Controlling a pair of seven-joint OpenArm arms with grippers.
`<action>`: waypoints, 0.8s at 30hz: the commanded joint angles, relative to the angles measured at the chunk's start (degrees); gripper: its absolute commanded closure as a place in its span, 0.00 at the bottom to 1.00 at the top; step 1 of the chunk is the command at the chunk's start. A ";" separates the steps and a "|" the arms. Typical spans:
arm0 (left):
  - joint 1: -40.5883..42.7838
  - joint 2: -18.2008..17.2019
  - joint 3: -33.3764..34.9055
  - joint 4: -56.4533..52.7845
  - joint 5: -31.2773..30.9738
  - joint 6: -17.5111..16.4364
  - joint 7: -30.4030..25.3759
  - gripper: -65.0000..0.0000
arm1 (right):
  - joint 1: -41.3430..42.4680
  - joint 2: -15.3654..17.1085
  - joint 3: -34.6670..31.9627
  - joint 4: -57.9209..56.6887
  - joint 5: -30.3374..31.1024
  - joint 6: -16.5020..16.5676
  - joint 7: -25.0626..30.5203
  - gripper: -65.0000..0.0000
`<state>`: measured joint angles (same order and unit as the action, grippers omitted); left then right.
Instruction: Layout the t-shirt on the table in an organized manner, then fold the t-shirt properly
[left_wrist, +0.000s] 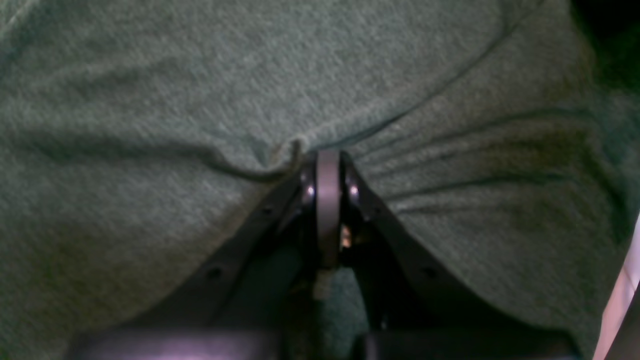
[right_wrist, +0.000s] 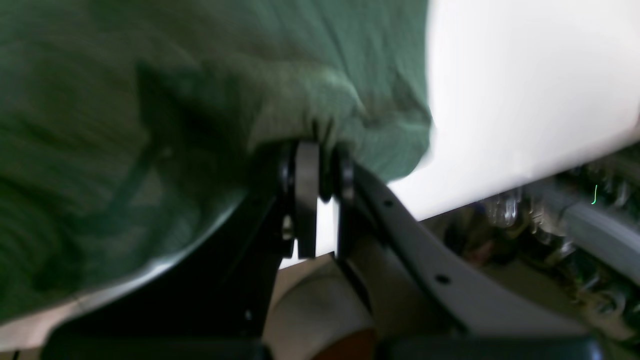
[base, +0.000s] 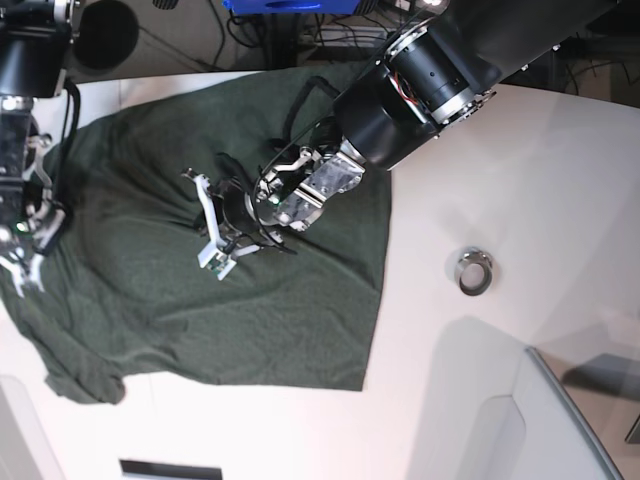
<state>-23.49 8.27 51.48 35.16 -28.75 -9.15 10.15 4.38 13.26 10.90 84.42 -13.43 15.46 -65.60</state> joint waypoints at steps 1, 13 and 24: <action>-1.00 0.30 -0.01 0.84 -0.04 0.05 -0.26 1.00 | 2.52 0.77 -1.53 -1.04 -0.68 -0.12 0.59 0.94; -1.00 -0.23 -0.45 1.02 -0.04 0.05 -0.17 1.00 | 10.96 -0.47 -11.56 -18.00 -0.59 0.05 13.52 0.67; -1.00 -4.98 -0.63 10.69 -0.48 0.14 2.46 1.00 | -1.26 -3.81 18.07 11.01 -0.42 0.14 13.52 0.39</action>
<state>-23.03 2.44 51.11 44.75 -28.80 -8.93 14.09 2.74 9.30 29.19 95.11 -14.48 15.33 -52.53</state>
